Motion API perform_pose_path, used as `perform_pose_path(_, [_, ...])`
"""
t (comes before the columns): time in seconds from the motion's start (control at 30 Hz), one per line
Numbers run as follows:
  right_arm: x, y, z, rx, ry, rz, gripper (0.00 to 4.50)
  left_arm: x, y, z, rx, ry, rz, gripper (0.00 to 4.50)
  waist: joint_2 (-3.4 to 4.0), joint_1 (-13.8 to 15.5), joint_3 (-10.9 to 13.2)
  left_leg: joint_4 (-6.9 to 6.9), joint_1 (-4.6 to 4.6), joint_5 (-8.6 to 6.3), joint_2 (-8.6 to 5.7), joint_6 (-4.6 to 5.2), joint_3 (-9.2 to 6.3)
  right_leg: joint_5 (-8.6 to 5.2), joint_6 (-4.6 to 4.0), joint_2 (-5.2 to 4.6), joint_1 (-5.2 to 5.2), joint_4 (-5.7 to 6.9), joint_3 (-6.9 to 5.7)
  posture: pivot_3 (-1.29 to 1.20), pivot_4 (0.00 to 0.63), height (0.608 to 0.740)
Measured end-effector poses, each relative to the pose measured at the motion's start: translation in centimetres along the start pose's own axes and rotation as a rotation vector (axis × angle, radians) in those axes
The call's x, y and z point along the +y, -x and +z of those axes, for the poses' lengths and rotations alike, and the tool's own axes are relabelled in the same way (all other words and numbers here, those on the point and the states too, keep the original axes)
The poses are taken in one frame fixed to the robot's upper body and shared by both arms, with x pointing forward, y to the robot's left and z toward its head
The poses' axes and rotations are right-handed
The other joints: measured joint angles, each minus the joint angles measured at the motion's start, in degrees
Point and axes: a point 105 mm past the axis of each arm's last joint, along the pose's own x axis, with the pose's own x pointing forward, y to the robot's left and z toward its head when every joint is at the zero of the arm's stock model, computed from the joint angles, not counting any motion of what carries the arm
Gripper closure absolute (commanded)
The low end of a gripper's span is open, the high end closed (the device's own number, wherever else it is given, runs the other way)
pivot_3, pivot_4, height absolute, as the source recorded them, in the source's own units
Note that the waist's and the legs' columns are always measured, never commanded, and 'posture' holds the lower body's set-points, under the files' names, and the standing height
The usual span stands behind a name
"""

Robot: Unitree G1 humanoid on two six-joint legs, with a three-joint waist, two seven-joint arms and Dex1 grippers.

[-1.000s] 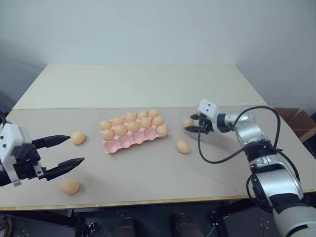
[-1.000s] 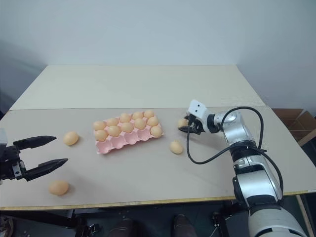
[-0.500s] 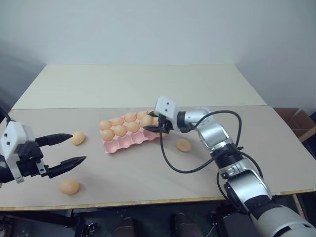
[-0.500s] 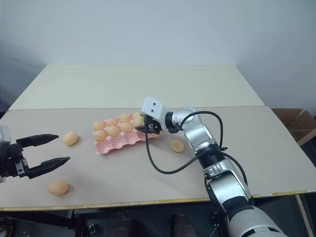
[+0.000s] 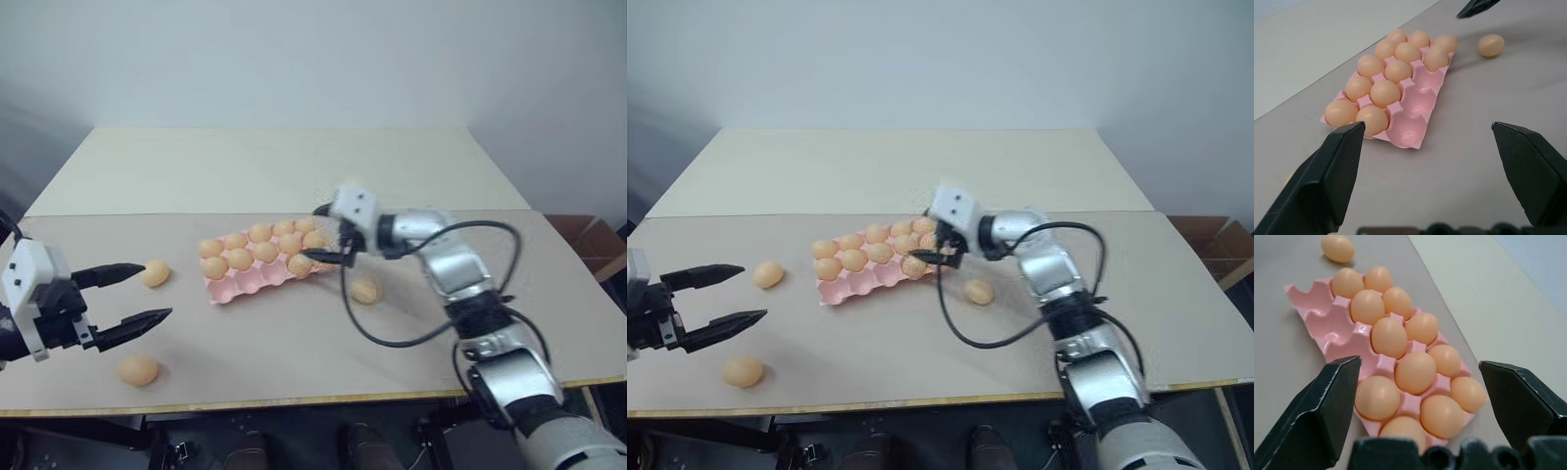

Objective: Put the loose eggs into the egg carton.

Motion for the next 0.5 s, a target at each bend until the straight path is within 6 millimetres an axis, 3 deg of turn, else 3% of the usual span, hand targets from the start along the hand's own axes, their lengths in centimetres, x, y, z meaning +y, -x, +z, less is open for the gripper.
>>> perform_pose_path(0.2, [1.0,8.2,-1.8,0.060,-0.042,0.030,0.03,0.2,-0.2,-0.5,0.001,0.015,-0.008,0.00,0.00,0.60,0.00,-0.01,0.04,0.00,-0.01,0.00,0.04,-0.12,-0.10,-0.01,0.01,-0.01,0.03,0.00,0.150,0.740])
perform_pose_path(0.33, [3.0,13.1,-2.7,0.125,-0.065,0.113,0.03,0.4,-0.2,-0.5,-0.008,0.017,-0.010,0.00,0.00,0.49,0.00,-0.04,0.13,0.00,0.01,0.00,0.02,-0.15,-0.08,0.01,0.07,-0.02,0.02,0.00,0.150,0.740])
perform_pose_path(0.4, [3.9,14.8,-3.7,0.169,-0.092,0.135,0.03,0.6,0.0,-0.8,-0.004,0.032,-0.006,0.00,-0.01,0.26,0.00,-0.04,0.15,0.00,0.02,0.00,0.07,-0.15,-0.08,-0.01,0.07,-0.03,0.06,0.00,0.150,0.740])
perform_pose_path(0.5, [4.5,15.5,-4.5,0.184,-0.112,0.133,0.03,0.6,0.0,-0.9,0.000,0.031,-0.012,0.00,-0.01,-0.06,0.00,-0.04,0.31,0.00,0.02,0.00,0.14,-0.14,-0.07,-0.01,0.10,0.02,0.15,0.00,0.150,0.740])
